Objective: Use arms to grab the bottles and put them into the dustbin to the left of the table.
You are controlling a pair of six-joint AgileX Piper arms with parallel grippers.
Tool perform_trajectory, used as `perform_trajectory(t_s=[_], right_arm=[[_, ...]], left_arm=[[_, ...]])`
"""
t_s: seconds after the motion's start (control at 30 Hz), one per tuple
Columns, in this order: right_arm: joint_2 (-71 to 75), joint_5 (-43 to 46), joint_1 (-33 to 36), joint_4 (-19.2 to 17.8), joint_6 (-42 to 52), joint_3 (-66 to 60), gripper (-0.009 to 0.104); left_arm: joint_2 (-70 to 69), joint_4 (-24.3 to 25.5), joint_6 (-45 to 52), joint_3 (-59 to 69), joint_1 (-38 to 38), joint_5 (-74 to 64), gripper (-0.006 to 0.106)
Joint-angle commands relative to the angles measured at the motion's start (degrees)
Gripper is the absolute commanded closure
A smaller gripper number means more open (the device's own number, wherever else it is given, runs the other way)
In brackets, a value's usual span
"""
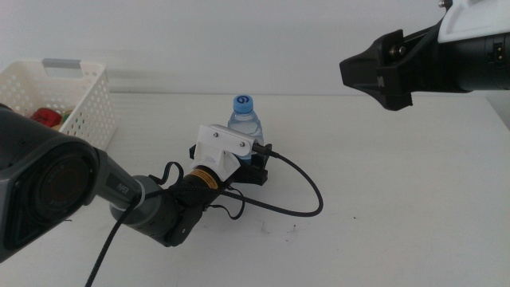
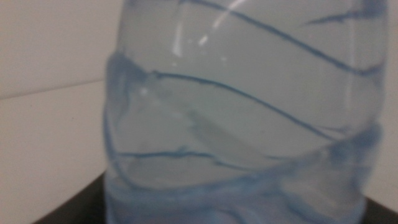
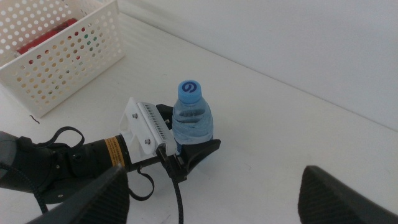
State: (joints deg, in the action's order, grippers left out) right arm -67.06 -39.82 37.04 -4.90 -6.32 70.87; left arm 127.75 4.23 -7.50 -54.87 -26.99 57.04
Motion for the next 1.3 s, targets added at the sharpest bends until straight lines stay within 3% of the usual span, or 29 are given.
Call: perform_trajectory(t_s=[0.0, 0.2, 0.33, 0.47, 0.6, 0.7, 1.0, 1.27], right_arm=[[-0.08, 0.51, -0.49, -0.57, 0.08, 0.39, 0.008], [-0.08, 0.51, -0.49, -0.57, 0.08, 0.39, 0.008], [-0.08, 0.51, -0.49, -0.57, 0.08, 0.39, 0.008], [-0.08, 0.51, -0.49, -0.57, 0.08, 0.39, 0.008], [-0.08, 0.51, -0.49, -0.57, 0.08, 0.39, 0.008], [-0.08, 0.51, -0.49, -0.57, 0.08, 0.39, 0.008], [-0.08, 0.51, -0.49, -0.57, 0.19, 0.39, 0.008], [-0.08, 0.51, -0.49, -0.57, 0.19, 0.39, 0.008]], left_arm=[[-0.83, -0.98, 0.09, 0.04, 0.34, 0.14, 0.023], [-17.47, 6.28, -6.35, 6.62, 0.69, -17.32, 0.078], [-32.52, 8.69, -12.00, 6.88, 0.69, -42.55, 0.102], [-43.58, 7.27, -10.93, 3.15, 1.22, -63.00, 0.102], [-47.80, -9.57, 12.98, -8.13, 10.23, -85.76, 0.102], [-46.90, -15.56, 24.88, -18.65, 19.35, -99.88, 0.102], [-33.84, -17.38, 31.62, -41.47, 38.04, -121.95, 0.102], [-21.08, -19.84, 34.67, -49.01, 43.70, -123.31, 0.102]])
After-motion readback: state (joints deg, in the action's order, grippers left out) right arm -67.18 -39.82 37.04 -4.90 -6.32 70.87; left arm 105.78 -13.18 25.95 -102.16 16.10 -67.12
